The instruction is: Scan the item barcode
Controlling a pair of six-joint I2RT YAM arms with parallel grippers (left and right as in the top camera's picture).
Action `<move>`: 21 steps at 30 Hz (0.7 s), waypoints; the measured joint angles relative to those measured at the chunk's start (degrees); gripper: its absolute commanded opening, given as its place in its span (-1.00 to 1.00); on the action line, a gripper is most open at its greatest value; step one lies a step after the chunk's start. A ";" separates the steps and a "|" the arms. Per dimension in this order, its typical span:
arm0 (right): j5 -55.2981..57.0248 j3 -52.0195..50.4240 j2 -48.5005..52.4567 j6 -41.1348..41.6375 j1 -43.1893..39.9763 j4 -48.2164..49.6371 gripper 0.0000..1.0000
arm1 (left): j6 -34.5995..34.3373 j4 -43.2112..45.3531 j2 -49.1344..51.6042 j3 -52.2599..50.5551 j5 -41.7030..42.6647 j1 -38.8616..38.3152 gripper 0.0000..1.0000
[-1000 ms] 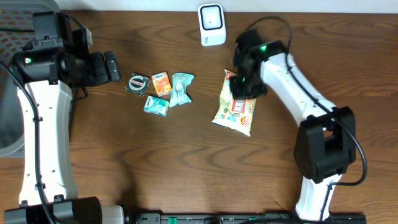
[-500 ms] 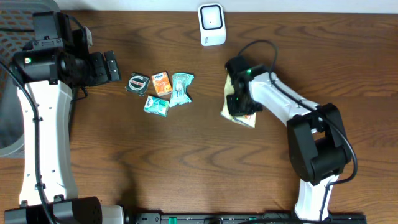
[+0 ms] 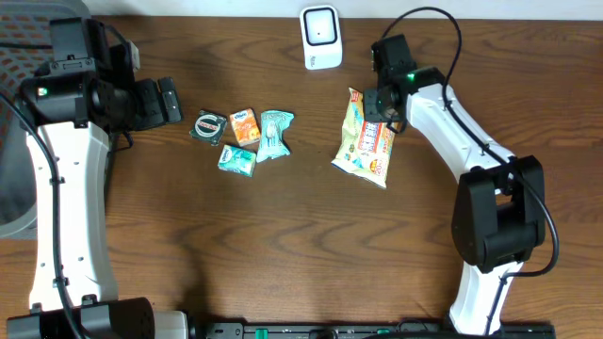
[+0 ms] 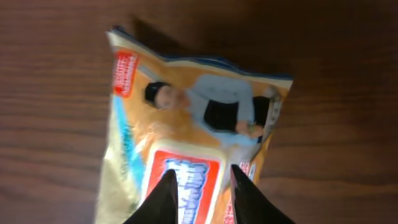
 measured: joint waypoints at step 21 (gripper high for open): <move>-8.61 -0.83 -4.79 1.29 -1.55 -8.31 -0.17 | 0.00 -0.02 0.00 0.00 0.00 0.00 0.96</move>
